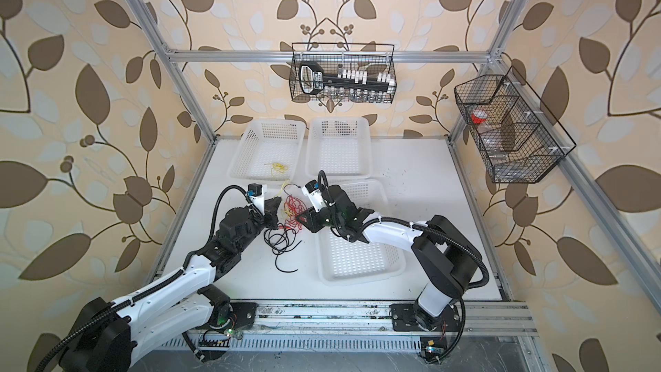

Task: Untangle the cables
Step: 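Close the left gripper on the yellow wire next to the right gripper, then pull the yellow wire out with the left gripper while the right holds the red wires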

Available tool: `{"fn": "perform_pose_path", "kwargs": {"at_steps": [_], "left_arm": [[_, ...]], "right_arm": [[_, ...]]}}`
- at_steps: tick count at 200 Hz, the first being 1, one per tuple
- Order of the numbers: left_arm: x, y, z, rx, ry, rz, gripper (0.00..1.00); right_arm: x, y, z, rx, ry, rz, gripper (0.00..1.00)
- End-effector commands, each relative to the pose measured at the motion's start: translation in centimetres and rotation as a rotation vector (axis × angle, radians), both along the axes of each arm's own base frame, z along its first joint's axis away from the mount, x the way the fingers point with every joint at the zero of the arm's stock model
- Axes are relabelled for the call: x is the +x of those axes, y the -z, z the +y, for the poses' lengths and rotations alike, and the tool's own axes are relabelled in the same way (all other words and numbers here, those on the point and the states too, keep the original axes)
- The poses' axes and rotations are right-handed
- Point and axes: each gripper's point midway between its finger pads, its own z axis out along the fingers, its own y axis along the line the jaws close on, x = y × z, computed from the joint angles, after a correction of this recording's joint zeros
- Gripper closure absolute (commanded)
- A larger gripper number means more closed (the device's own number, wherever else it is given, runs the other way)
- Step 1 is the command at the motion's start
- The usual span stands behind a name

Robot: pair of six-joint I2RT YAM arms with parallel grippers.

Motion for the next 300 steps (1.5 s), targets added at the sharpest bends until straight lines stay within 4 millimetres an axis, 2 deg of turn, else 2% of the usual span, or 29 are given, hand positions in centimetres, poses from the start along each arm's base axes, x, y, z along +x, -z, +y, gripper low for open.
{"fn": "perform_pose_path", "kwargs": {"at_steps": [1, 48, 84, 130, 173, 229, 300], "left_arm": [[-0.1, -4.1, -1.3, -0.01, 0.084, -0.103, 1.0], [-0.6, -6.7, -2.1, 0.042, 0.151, -0.184, 1.0], [-0.7, -8.7, -2.6, 0.104, 0.19, -0.216, 1.0], [-1.0, -9.1, -3.6, 0.155, 0.267, -0.206, 1.0], [-0.9, -9.1, -4.0, 0.143, 0.28, -0.2, 1.0], [-0.9, -9.5, -4.0, 0.121, 0.277, -0.211, 1.0], [-0.7, -9.5, -3.6, 0.127, 0.252, -0.208, 1.0]], "right_arm": [[0.1, -0.8, 0.0, -0.009, -0.001, -0.078, 0.69], [2.1, -2.1, -0.6, -0.062, 0.033, -0.218, 0.68], [3.8, -4.3, -1.3, -0.056, 0.071, -0.346, 0.65], [5.2, -7.3, -1.3, 0.035, 0.063, -0.439, 0.6], [4.4, -8.5, 0.2, 0.074, -0.044, -0.468, 0.57], [4.7, -7.9, 1.0, 0.072, -0.055, -0.453, 0.58], [4.4, -5.6, -0.4, 0.041, -0.011, -0.416, 0.62]]}}
